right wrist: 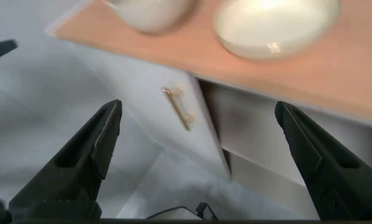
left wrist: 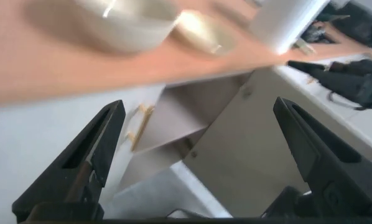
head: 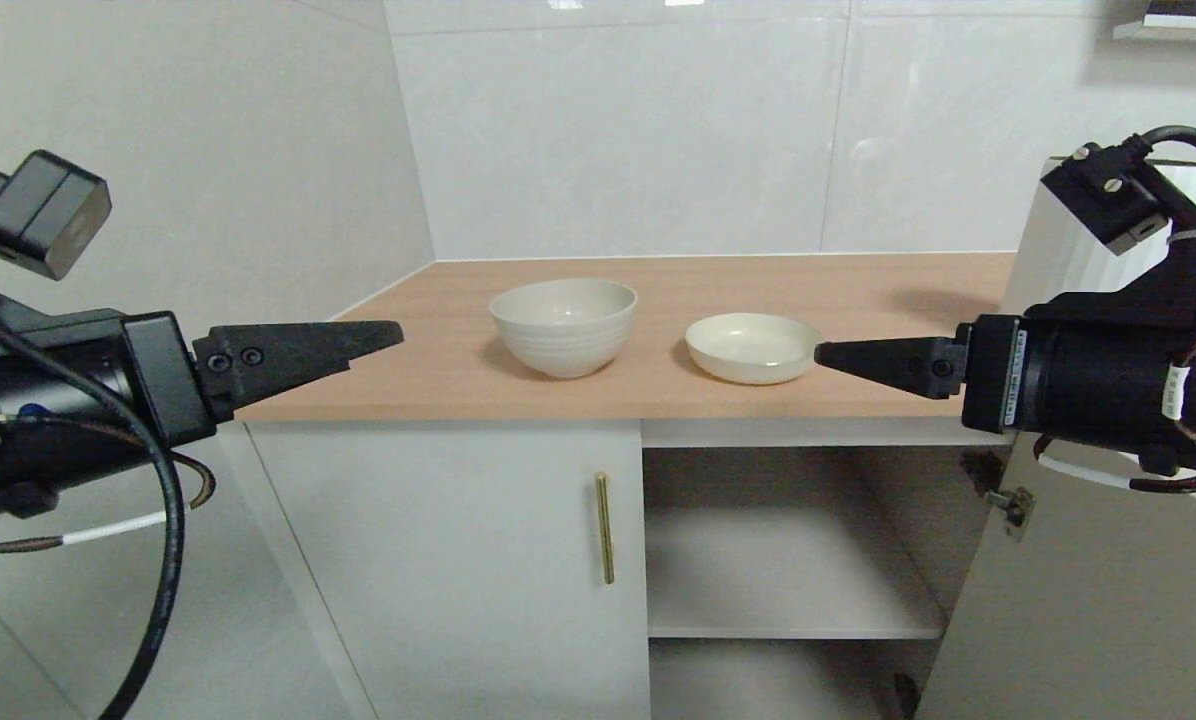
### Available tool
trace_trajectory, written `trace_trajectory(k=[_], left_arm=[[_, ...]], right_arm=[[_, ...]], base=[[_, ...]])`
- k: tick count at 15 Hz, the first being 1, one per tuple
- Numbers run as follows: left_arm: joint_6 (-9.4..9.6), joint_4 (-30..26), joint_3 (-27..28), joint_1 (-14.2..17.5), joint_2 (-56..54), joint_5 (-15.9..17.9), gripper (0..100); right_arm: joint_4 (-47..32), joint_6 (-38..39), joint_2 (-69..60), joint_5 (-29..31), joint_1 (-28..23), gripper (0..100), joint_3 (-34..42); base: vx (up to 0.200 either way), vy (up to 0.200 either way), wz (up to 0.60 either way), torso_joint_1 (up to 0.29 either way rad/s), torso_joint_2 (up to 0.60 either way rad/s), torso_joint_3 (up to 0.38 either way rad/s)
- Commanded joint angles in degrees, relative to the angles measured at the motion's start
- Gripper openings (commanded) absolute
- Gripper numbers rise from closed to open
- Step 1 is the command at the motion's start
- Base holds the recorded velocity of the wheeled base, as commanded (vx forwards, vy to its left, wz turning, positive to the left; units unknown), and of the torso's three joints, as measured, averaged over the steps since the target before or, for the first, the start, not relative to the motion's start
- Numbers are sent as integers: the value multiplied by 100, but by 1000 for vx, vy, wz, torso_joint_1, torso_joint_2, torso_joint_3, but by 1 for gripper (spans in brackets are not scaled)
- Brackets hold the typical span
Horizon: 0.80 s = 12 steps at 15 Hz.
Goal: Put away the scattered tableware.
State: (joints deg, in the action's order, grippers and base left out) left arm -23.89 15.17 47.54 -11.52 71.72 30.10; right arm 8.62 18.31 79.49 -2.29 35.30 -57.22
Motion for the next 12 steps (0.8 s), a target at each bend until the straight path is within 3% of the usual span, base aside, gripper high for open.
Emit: trace_trajectory(k=[1,7,9,10,11,12], left_arm=[[-1,4,97,-8,290,-4,100],[-1,-31,879,-26,1433,-48,100],[-45,-84,941,-43,1617,-57,100],[-203,-172,1020,-87,1670,-74,100],[-669,-444,1310,-228,1819,-329,100],[-986,-717,1583,-307,1969,-637,100]], right_arm=[[8,-3,163,-17,-50,100,-35],[325,-91,725,-43,-384,100,-175],[307,-144,998,36,-481,100,-369],[26,-100,1226,194,-498,100,-720],[-677,155,1525,642,-498,100,-1283],[-1038,428,1710,897,-489,100,-1617]], base=[[0,0,0,144,-510,-286],[0,0,0,179,-452,-280],[0,0,0,78,-161,-100],[0,0,0,36,-61,-46],[0,0,0,0,0,0],[0,0,0,0,0,0]])
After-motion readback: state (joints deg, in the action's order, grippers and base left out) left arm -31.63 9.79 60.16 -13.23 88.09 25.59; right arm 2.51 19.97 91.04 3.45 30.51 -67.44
